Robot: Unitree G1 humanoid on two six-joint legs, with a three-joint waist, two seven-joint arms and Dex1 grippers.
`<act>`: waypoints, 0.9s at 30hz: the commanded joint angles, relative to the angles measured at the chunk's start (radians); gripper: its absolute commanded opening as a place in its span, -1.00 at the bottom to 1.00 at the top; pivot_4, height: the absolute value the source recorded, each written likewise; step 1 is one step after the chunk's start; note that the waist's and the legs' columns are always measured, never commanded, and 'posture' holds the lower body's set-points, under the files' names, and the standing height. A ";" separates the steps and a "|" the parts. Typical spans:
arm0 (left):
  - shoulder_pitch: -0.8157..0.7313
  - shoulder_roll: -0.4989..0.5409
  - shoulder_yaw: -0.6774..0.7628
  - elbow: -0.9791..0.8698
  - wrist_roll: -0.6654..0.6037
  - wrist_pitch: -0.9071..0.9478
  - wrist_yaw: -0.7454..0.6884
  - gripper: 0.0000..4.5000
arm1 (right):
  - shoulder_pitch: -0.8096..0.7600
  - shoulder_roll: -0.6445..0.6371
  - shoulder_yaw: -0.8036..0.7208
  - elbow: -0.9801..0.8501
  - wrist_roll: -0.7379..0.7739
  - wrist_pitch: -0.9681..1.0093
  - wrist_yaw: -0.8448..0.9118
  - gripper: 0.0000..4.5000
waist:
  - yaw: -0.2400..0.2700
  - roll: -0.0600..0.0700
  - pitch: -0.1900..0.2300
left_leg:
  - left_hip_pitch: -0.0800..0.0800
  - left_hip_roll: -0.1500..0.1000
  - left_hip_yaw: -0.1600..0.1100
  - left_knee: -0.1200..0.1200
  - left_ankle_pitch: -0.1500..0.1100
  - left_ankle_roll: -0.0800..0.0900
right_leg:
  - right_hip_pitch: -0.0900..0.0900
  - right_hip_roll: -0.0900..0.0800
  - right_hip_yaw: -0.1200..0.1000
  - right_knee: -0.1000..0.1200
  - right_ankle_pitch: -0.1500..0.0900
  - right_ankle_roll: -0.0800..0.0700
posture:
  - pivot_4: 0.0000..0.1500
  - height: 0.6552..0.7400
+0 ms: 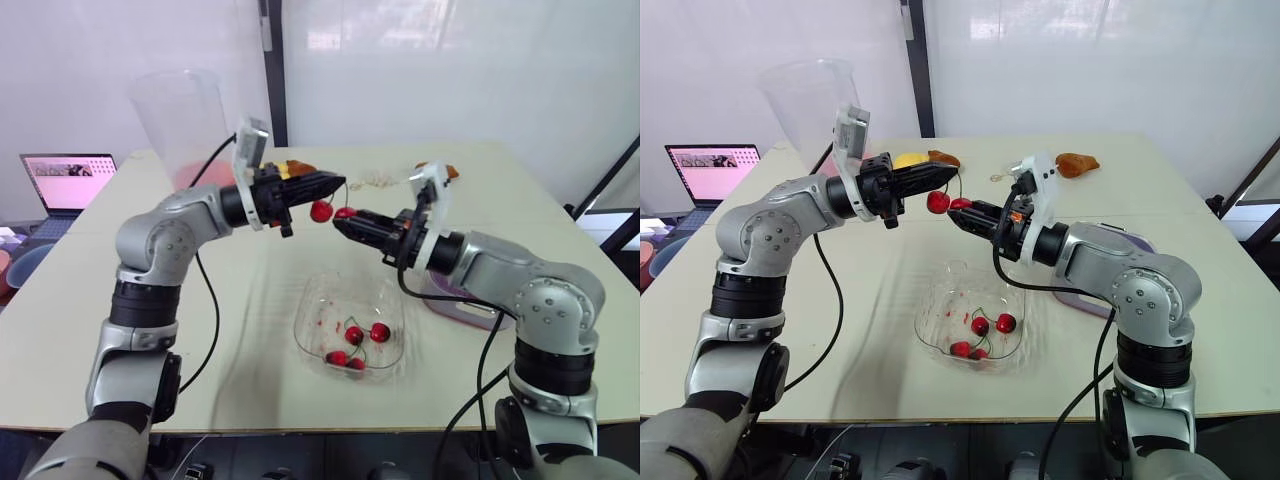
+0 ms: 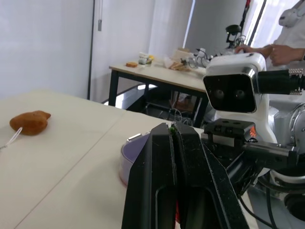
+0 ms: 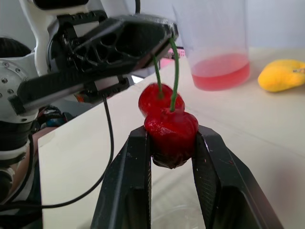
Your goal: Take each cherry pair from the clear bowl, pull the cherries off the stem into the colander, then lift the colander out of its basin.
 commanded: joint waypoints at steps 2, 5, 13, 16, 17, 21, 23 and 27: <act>-0.001 0.006 0.025 -0.026 -0.005 -0.023 -0.008 -1.00 | 0.009 0.016 -0.044 -0.006 0.136 0.050 -0.033 -0.48 | 0.000 0.000 0.000 | 0.000 0.000 0.000 0.000 0.000 0.000 | 0.000 0.000 0.000 0.000 0.000 0.000 | 1.00 1.00; 0.004 0.004 0.028 -0.027 -0.005 -0.027 -0.005 -1.00 | 0.028 -0.022 -0.067 -0.013 0.187 0.069 -0.049 -0.48 | 0.003 0.000 0.000 | 0.000 0.000 0.000 0.000 0.000 0.000 | 0.000 0.000 0.000 0.000 0.000 0.000 | 1.00 1.00; 0.019 -0.002 0.039 -0.042 -0.018 -0.025 0.015 -1.00 | 0.084 -0.327 -0.117 -0.008 0.130 0.006 0.073 -0.48 | 0.007 0.000 0.000 | -0.001 0.000 0.000 0.000 0.000 0.000 | 0.000 0.000 0.000 0.000 0.000 0.000 | 1.00 1.00; 0.028 -0.007 0.040 -0.054 -0.027 -0.020 0.020 -1.00 | 0.135 -0.554 -0.070 0.055 -0.056 -0.122 0.223 -0.48 | 0.009 0.000 0.000 | -0.001 -0.001 0.001 0.001 -0.001 0.001 | 0.000 0.000 0.000 -0.001 0.000 0.000 | 1.00 1.00; 0.030 -0.008 0.039 -0.058 -0.028 -0.019 0.019 -1.00 | 0.157 -0.617 -0.046 0.079 -0.115 -0.171 0.271 -0.48 | 0.008 0.000 0.000 | -0.001 -0.001 0.001 0.001 -0.001 0.001 | 0.000 0.000 0.000 -0.001 0.000 0.000 | 1.00 1.00; 0.052 -0.010 0.013 -0.082 -0.007 -0.053 -0.001 -1.00 | 0.224 -0.807 0.065 0.220 -0.327 -0.358 0.456 -0.48 | 0.003 -0.001 0.000 | 0.000 0.000 0.004 0.001 -0.001 0.002 | 0.000 0.000 0.000 -0.001 0.000 0.000 | 1.00 1.00; 0.061 -0.017 0.007 -0.090 0.002 -0.067 -0.002 -1.00 | 0.223 -0.837 0.138 0.295 -0.427 -0.447 0.513 -0.48 | 0.001 0.000 0.000 | 0.000 0.000 0.005 0.001 -0.001 0.002 | 0.000 0.000 0.000 -0.001 0.000 0.001 | 1.00 1.00; 0.079 -0.022 -0.001 -0.110 0.004 -0.069 0.000 -1.00 | 0.174 -0.805 0.254 0.465 -0.607 -0.610 0.562 0.12 | 0.003 -0.001 0.000 | 0.001 0.001 0.005 0.001 -0.001 0.002 | 0.000 0.000 0.001 -0.002 0.000 0.001 | 1.00 1.00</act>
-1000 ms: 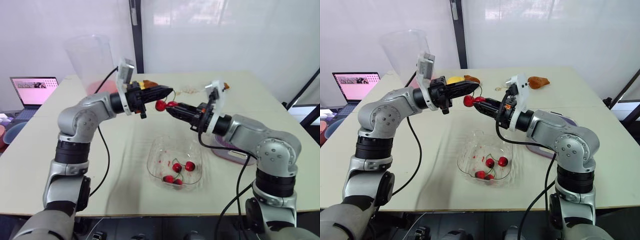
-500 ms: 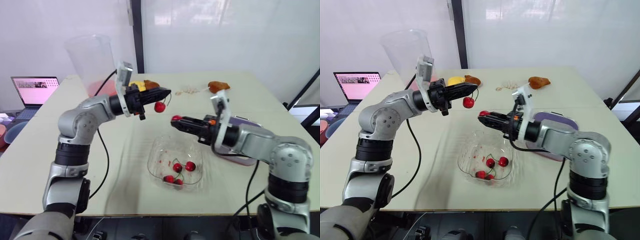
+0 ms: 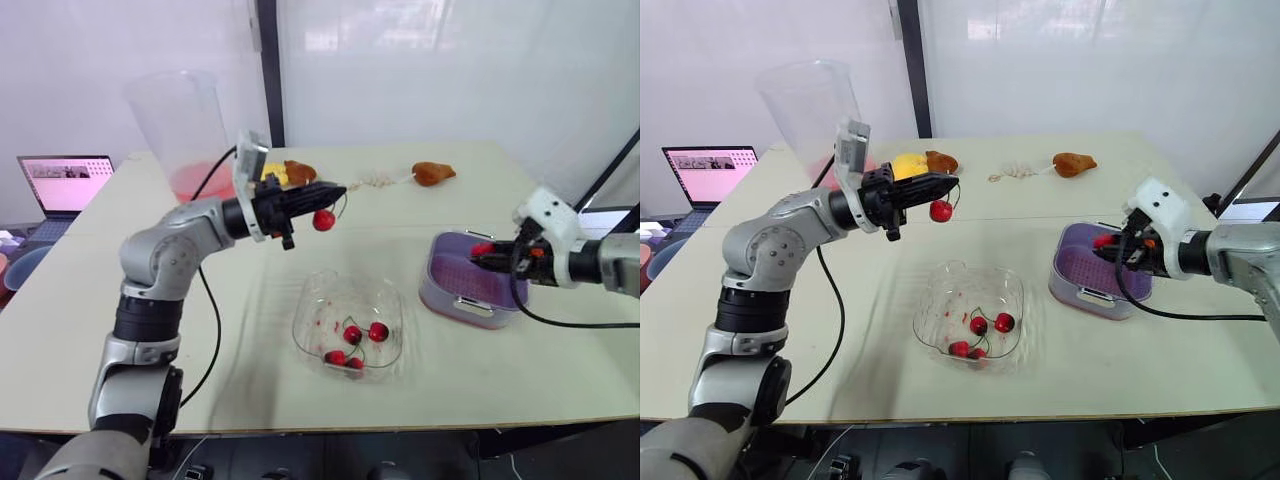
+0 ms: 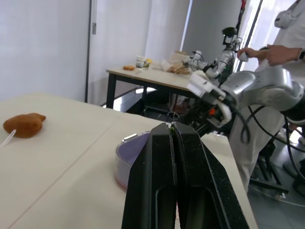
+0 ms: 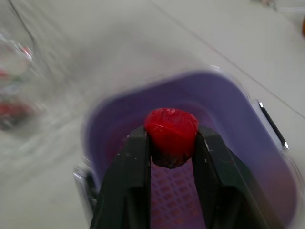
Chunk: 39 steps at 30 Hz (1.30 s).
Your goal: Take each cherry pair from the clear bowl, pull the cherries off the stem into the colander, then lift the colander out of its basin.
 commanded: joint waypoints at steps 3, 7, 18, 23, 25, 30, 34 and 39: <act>0.011 0.004 0.006 -0.071 -0.002 -0.015 0.006 -1.00 | -0.093 0.041 0.040 0.159 -0.126 -0.129 0.092 0.78 | 0.002 0.000 0.000 | 0.000 0.000 0.000 0.000 0.000 0.000 | 0.000 0.000 0.000 -0.001 0.000 0.000 | 1.00 1.00; 0.019 -0.004 0.011 -0.099 -0.015 0.000 0.027 -1.00 | -0.168 0.029 -0.003 0.211 -0.120 -0.123 0.165 0.99 | 0.007 0.000 0.000 | -0.001 0.000 0.000 0.000 0.000 0.000 | 0.000 0.000 0.001 -0.002 0.000 0.000 | 1.00 1.00; -0.037 -0.079 0.013 -0.066 -0.050 0.020 0.069 -1.00 | -0.294 0.366 -0.226 -0.242 0.463 0.347 0.002 0.99 | 0.006 -0.001 0.000 | -0.001 0.001 -0.002 0.001 0.000 0.000 | 0.001 0.001 0.000 -0.005 0.000 0.000 | 1.00 1.00; -0.055 -0.091 -0.004 -0.054 -0.046 0.022 0.049 -1.00 | -0.265 0.535 -0.187 -0.300 0.455 0.339 -0.154 0.99 | 0.024 -0.002 0.000 | -0.002 -0.001 -0.003 0.002 0.000 0.000 | 0.001 -0.001 0.000 -0.003 0.000 0.000 | 1.00 1.00; -0.059 -0.093 -0.003 -0.050 -0.048 0.023 0.047 -1.00 | -0.252 0.586 -0.162 -0.303 0.437 0.310 -0.195 0.99 | 0.027 -0.002 0.000 | -0.002 -0.001 -0.004 0.002 -0.001 0.000 | 0.001 -0.001 0.000 -0.003 0.000 0.000 | 1.00 1.00; -0.060 -0.097 -0.004 -0.050 -0.048 0.025 0.047 -1.00 | -0.237 0.665 -0.131 -0.310 0.407 0.253 -0.235 0.99 | 0.023 -0.002 0.000 | -0.002 -0.001 -0.004 0.003 0.000 0.000 | 0.000 0.000 0.000 -0.002 0.000 0.000 | 1.00 1.00; -0.060 -0.107 -0.007 -0.047 -0.042 0.021 0.053 -1.00 | -0.239 0.693 -0.125 -0.303 0.408 0.242 -0.257 0.62 | 0.021 -0.002 0.000 | -0.002 -0.001 -0.004 0.003 0.000 0.000 | 0.000 0.000 0.000 0.001 0.000 0.000 | 1.00 1.00; -0.069 -0.115 -0.008 -0.037 -0.036 0.015 0.052 -1.00 | -0.237 0.694 -0.123 -0.304 0.405 0.237 -0.264 0.00 | 0.019 -0.002 0.000 | -0.002 -0.001 -0.004 0.003 0.000 0.000 | 0.000 0.000 0.000 0.001 0.000 0.000 | 1.00 1.00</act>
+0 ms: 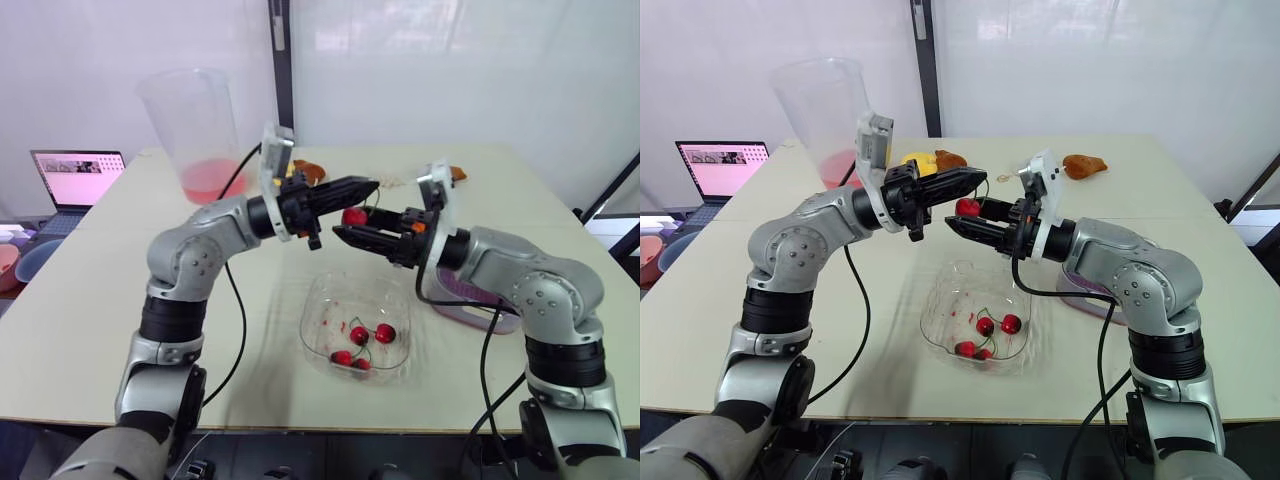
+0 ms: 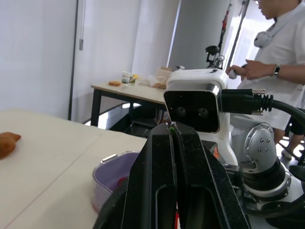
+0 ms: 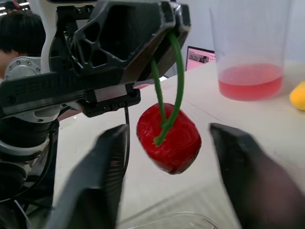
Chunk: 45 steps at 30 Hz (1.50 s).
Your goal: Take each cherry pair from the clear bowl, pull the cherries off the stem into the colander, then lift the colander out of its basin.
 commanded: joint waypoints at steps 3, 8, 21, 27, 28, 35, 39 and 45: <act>-0.023 0.002 0.003 -0.013 0.002 -0.020 -0.005 -1.00 | -0.018 0.003 -0.016 -0.028 0.006 -0.020 -0.007 0.00 | -0.002 0.000 0.000 | 0.000 0.000 0.000 0.000 0.000 0.000 | 0.000 0.000 0.000 0.000 0.000 0.000 | 1.00 1.00; -0.002 0.016 -0.009 -0.012 0.023 -0.033 -0.019 -1.00 | -0.009 -0.008 -0.012 -0.025 -0.003 -0.025 0.003 -0.58 | -0.003 0.000 0.000 | 0.000 0.000 0.000 0.000 0.000 0.000 | 0.000 0.000 0.000 0.000 0.000 0.000 | 1.00 1.00; -0.041 -0.014 0.002 0.019 0.026 -0.058 -0.013 -1.00 | 0.058 -0.052 0.062 -0.011 -0.062 0.015 0.031 -0.72 | -0.002 0.000 0.000 | 0.000 0.000 0.000 0.000 0.000 0.000 | 0.000 0.000 0.000 0.000 0.000 0.000 | 1.00 1.00; -0.032 -0.013 0.008 0.015 0.023 -0.061 -0.008 -1.00 | 0.086 -0.127 0.022 -0.009 -0.052 0.062 0.050 -0.72 | -0.003 0.000 0.000 | 0.000 0.000 0.000 0.000 0.000 0.000 | 0.000 0.000 0.000 0.000 0.000 0.000 | 1.00 1.00; -0.027 -0.008 0.013 0.013 0.024 -0.062 -0.006 -1.00 | 0.084 -0.170 -0.007 0.003 -0.063 0.055 0.062 -0.72 | -0.001 0.000 0.000 | 0.000 0.000 0.000 0.000 0.000 0.000 | 0.000 0.000 0.000 0.000 0.000 0.000 | 1.00 1.00; 0.036 0.041 0.032 -0.022 0.025 -0.055 0.009 -1.00 | 0.103 -0.537 -0.026 0.219 -0.311 -0.120 0.201 -0.72 | 0.007 0.000 0.000 | 0.000 -0.001 0.001 0.000 0.000 0.000 | 0.000 0.000 0.000 -0.002 0.000 0.000 | 1.00 1.00; 0.066 0.064 0.024 -0.045 0.037 -0.059 0.011 -1.00 | 0.201 -0.648 0.046 0.308 -0.464 -0.250 0.268 -0.56 | 0.005 0.000 0.000 | 0.000 0.001 0.002 -0.001 0.000 0.000 | 0.000 0.001 0.000 -0.003 0.000 0.000 | 1.00 1.00; 0.096 0.081 0.024 -0.064 0.050 -0.059 0.022 -1.00 | 0.233 -0.632 0.043 0.356 -0.511 -0.296 0.299 0.67 | -0.001 0.002 0.000 | 0.000 0.001 0.004 -0.001 0.000 0.000 | -0.001 0.000 0.001 -0.003 0.000 0.000 | 1.00 1.00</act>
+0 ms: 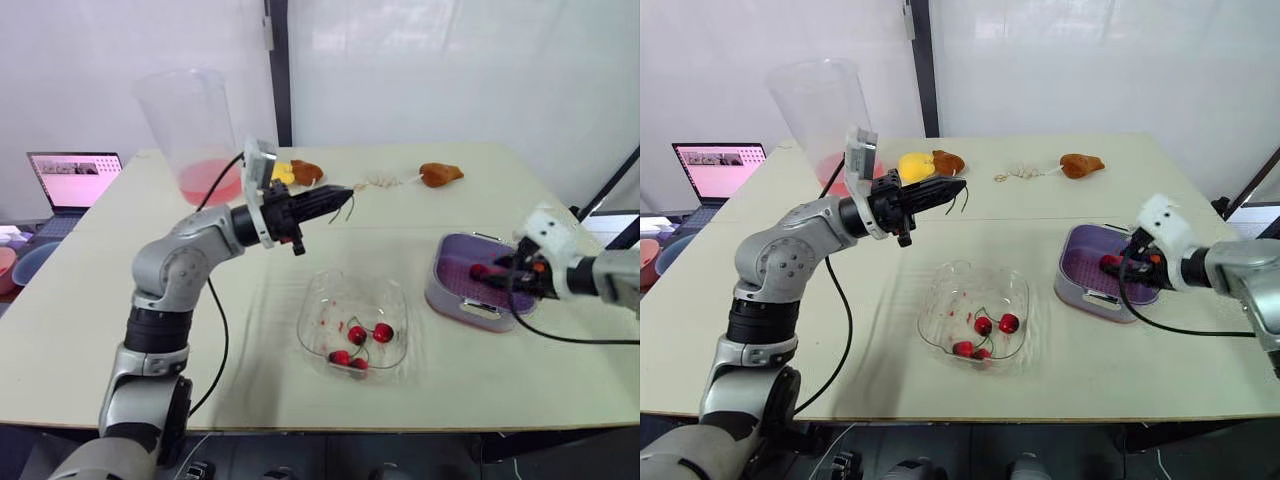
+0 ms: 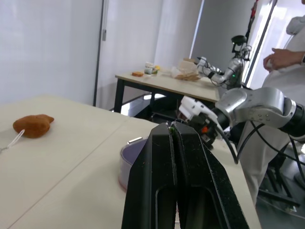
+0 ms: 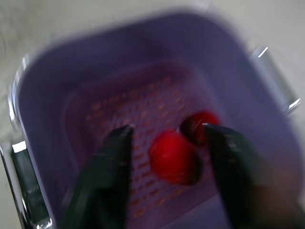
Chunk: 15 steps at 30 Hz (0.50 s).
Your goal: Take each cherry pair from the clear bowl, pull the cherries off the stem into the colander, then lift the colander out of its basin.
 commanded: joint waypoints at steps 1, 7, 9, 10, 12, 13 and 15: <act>0.017 0.018 0.009 -0.040 0.010 -0.015 0.009 -1.00 | -0.024 -0.008 -0.039 0.003 -0.029 -0.038 0.019 0.88 | 0.000 0.000 0.000 | 0.000 0.000 0.000 0.000 0.000 0.000 | 0.000 0.000 0.000 0.000 0.000 0.000 | 1.00 1.00; 0.048 0.020 0.019 -0.072 0.005 -0.001 0.044 -1.00 | -0.049 0.011 -0.137 -0.065 0.090 0.006 0.102 0.97 | 0.009 0.000 0.000 | 0.000 0.000 0.000 0.000 0.000 0.000 | 0.000 0.000 0.000 -0.001 0.000 0.000 | 1.00 1.00; 0.068 0.024 0.040 -0.094 -0.013 0.019 0.076 -1.00 | -0.088 0.052 -0.215 -0.139 0.233 0.106 0.112 0.97 | 0.009 0.000 0.000 | 0.000 0.000 0.000 0.000 0.000 0.000 | 0.001 0.000 0.000 -0.002 0.000 0.000 | 1.00 1.00; 0.079 0.029 0.057 -0.103 -0.025 0.032 0.092 -1.00 | -0.116 0.077 -0.249 -0.175 0.303 0.154 0.105 0.97 | 0.006 0.000 0.000 | 0.000 0.000 -0.001 0.000 0.000 0.000 | 0.001 0.000 0.000 -0.002 0.000 0.000 | 1.00 1.00; 0.105 0.050 0.088 -0.120 -0.048 0.059 0.115 -1.00 | -0.154 0.117 -0.294 -0.260 0.440 0.234 0.105 0.97 | 0.004 0.000 0.000 | 0.000 0.001 -0.001 0.000 0.000 0.000 | 0.001 0.001 0.000 -0.002 0.000 0.000 | 1.00 1.00; 0.120 0.064 0.103 -0.129 -0.057 0.072 0.123 -1.00 | -0.169 0.127 -0.306 -0.296 0.513 0.285 0.109 0.97 | 0.005 0.000 0.000 | 0.000 0.001 -0.001 0.000 0.000 0.000 | 0.001 0.001 0.000 -0.002 0.000 0.000 | 1.00 1.00; 0.161 0.098 0.137 -0.148 -0.084 0.113 0.146 -1.00 | -0.204 0.139 -0.314 -0.344 0.659 0.388 0.113 0.97 | 0.005 0.000 0.000 | 0.000 0.001 -0.001 -0.001 0.000 0.000 | 0.001 0.001 0.000 -0.002 0.000 0.000 | 1.00 1.00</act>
